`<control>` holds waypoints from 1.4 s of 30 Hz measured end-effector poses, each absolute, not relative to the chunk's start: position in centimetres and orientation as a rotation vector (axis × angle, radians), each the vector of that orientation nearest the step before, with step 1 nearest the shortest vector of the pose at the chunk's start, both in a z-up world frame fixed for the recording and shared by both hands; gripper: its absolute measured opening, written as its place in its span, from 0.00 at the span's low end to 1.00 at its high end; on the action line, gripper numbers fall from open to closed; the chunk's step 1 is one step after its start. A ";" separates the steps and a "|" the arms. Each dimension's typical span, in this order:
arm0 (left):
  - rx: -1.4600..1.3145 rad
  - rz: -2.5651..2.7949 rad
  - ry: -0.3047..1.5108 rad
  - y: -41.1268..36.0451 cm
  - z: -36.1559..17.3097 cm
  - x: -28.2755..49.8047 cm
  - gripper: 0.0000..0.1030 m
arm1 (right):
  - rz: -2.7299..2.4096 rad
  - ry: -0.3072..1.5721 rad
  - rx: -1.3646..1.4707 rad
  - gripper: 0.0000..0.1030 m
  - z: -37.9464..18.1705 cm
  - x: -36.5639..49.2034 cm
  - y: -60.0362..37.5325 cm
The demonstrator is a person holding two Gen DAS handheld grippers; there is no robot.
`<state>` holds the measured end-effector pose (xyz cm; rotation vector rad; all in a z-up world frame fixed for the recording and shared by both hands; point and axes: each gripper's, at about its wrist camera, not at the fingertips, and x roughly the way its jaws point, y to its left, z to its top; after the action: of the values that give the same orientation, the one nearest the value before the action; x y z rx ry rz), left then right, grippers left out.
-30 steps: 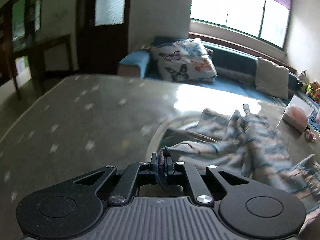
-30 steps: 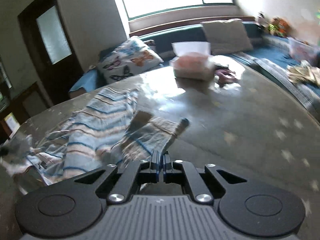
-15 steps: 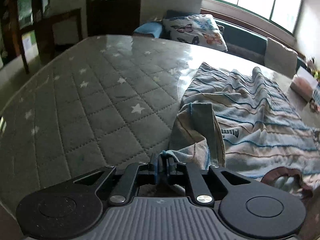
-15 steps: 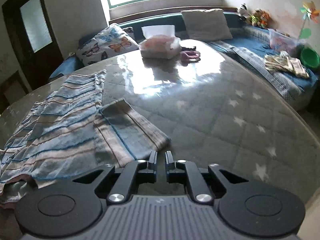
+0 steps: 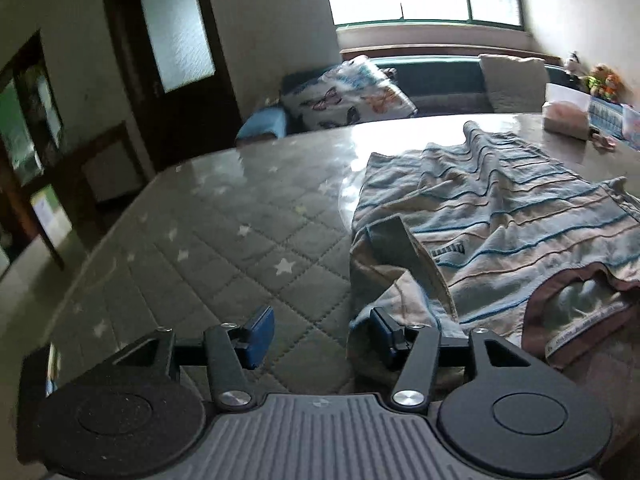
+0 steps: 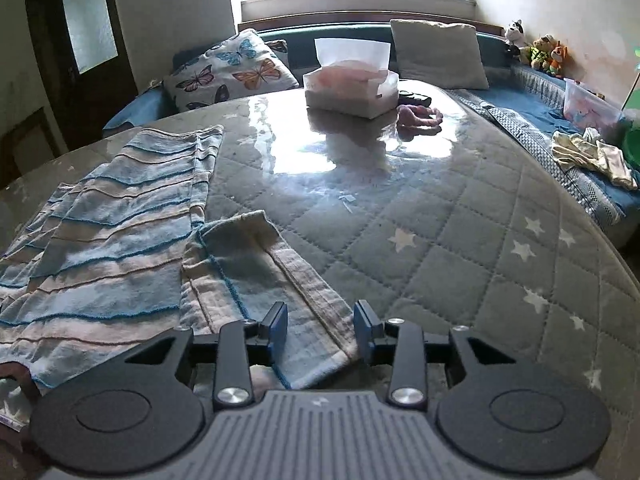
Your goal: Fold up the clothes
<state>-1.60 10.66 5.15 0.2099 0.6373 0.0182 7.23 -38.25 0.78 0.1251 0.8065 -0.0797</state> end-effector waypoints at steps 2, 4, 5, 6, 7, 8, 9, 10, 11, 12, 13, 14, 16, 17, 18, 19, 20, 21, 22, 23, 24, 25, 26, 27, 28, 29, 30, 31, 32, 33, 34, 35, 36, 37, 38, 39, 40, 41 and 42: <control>0.181 0.054 0.637 11.3 5.3 -1.6 0.56 | -0.077 0.810 0.110 0.36 0.8 7.0 -38.1; 0.142 0.061 0.636 11.9 5.6 -1.7 0.55 | -0.072 0.814 0.105 0.36 0.9 6.8 -38.1; 0.138 0.038 0.631 11.7 5.7 -1.9 0.55 | -0.070 0.815 0.105 0.36 0.9 6.7 -38.1; 0.138 0.013 0.625 11.4 5.9 -2.1 0.55 | -0.069 0.816 0.103 0.36 0.9 6.7 -38.0; 0.144 -0.021 0.620 10.7 6.0 -2.2 0.55 | -0.069 0.816 0.103 0.35 0.9 6.6 -38.0; 0.151 -0.058 0.615 10.0 6.1 -2.4 0.55 | -0.070 0.816 0.104 0.35 0.9 6.5 -38.0; 0.157 -0.094 0.615 9.4 6.0 -2.6 0.55 | -0.071 0.815 0.104 0.35 0.9 6.5 -38.0; 0.165 -0.133 0.617 8.6 5.9 -2.5 0.55 | -0.074 0.814 0.105 0.35 0.9 6.5 -37.9; 0.177 -0.161 0.622 7.9 5.7 -2.4 0.55 | -0.075 0.814 0.105 0.35 0.9 6.4 -37.9; 0.189 -0.188 0.627 7.2 5.4 -2.3 0.55 | -0.075 0.813 0.106 0.35 0.9 6.4 -37.9; 0.202 -0.214 0.632 6.5 5.1 -2.1 0.55 | -0.074 0.813 0.107 0.35 0.9 6.4 -37.8; 0.214 -0.232 0.637 6.0 4.8 -1.9 0.55 | -0.073 0.813 0.108 0.35 1.0 6.3 -37.9; 0.240 -0.250 0.645 5.3 4.1 -1.4 0.55 | -0.074 0.812 0.111 0.34 1.0 6.3 -38.0; 0.255 -0.256 0.651 5.0 3.8 -1.0 0.55 | -0.080 0.809 0.115 0.34 1.0 6.3 -38.1; 0.268 -0.252 0.661 4.9 3.3 -0.6 0.55 | -0.084 0.806 0.119 0.34 1.0 6.3 -38.3; 0.280 -0.243 0.673 4.8 3.0 -0.2 0.54 | -0.087 0.805 0.122 0.34 1.0 6.4 -38.4; 0.287 -0.238 0.683 4.8 2.6 0.2 0.54 | -0.089 0.804 0.125 0.35 1.0 6.4 -38.5; 0.289 -0.236 0.697 5.0 2.2 0.5 0.54 | -0.088 0.805 0.124 0.35 1.0 6.5 -38.5; 0.288 -0.234 0.714 5.2 1.9 0.7 0.54 | -0.087 0.805 0.123 0.35 1.0 6.5 -38.5; 0.285 -0.233 0.732 5.5 1.5 1.0 0.54 | -0.086 0.806 0.118 0.36 0.9 6.5 -38.4; 0.282 -0.231 0.749 5.7 1.0 1.3 0.52 | -0.084 0.806 0.113 0.36 0.9 6.5 -38.3; 0.270 -0.230 0.755 6.1 0.8 1.4 0.52 | -0.083 0.806 0.109 0.36 0.9 6.6 -38.2; 0.254 -0.229 0.759 6.4 0.7 1.5 0.49 | -0.082 0.807 0.106 0.37 0.9 6.6 -38.1; 0.238 -0.230 0.762 6.8 0.8 1.5 0.40 | -0.080 0.807 0.100 0.37 0.9 6.6 -38.0; 0.222 -0.230 0.765 7.2 0.8 1.5 0.28 | -0.079 0.807 0.095 0.37 0.9 6.6 -38.0; 0.206 -0.219 0.766 7.6 0.9 1.6 0.21 | -0.079 0.807 0.091 0.37 0.9 6.6 -37.9; 0.190 -0.206 0.766 8.1 1.1 1.6 0.15 | -0.079 0.807 0.087 0.37 0.8 6.6 -37.8; 0.174 -0.193 0.767 8.6 1.3 1.7 0.13 | -0.079 0.807 0.086 0.37 0.8 6.5 -37.8; 0.143 -0.174 0.760 9.3 1.5 1.8 0.12 | -0.080 0.806 0.085 0.35 0.8 6.5 -37.8; 0.103 -0.152 0.751 10.2 1.9 1.8 0.11 | -0.082 0.806 0.085 0.34 0.8 6.4 -37.8; 0.063 -0.130 0.742 11.2 2.4 1.9 0.10 | -0.083 0.806 0.083 0.30 0.9 6.4 -37.7; 0.019 -0.099 0.730 12.2 2.8 1.9 0.10 | -0.086 0.806 0.079 0.27 0.9 6.3 -37.7; -0.026 -0.060 0.723 13.4 3.1 2.0 0.09 | -0.089 0.805 0.077 0.26 0.9 6.3 -37.7; -0.071 -0.020 0.717 14.5 3.3 2.0 0.08 | -0.092 0.805 0.077 0.22 0.9 6.3 -37.8; -0.115 0.020 0.711 15.7 3.5 2.1 0.08 | -0.095 0.804 0.079 0.18 0.9 6.2 -37.8; -0.162 0.054 0.714 16.9 3.5 2.2 0.08 | -0.099 0.803 0.082 0.16 0.9 6.2 -37.9; -0.207 0.083 0.724 18.1 3.3 2.3 0.08 | -0.099 0.802 0.084 0.15 0.9 6.1 -38.0; -0.239 0.101 0.736 18.9 3.0 2.3 0.08 | -0.099 0.801 0.087 0.15 0.9 6.0 -38.1; -0.267 0.116 0.748 19.7 2.6 2.3 0.08 | -0.098 0.799 0.091 0.15 0.8 6.0 -38.1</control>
<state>2.27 19.67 2.59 -0.2668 0.7475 0.1156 5.96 -38.13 0.83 0.0910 0.7992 -0.0981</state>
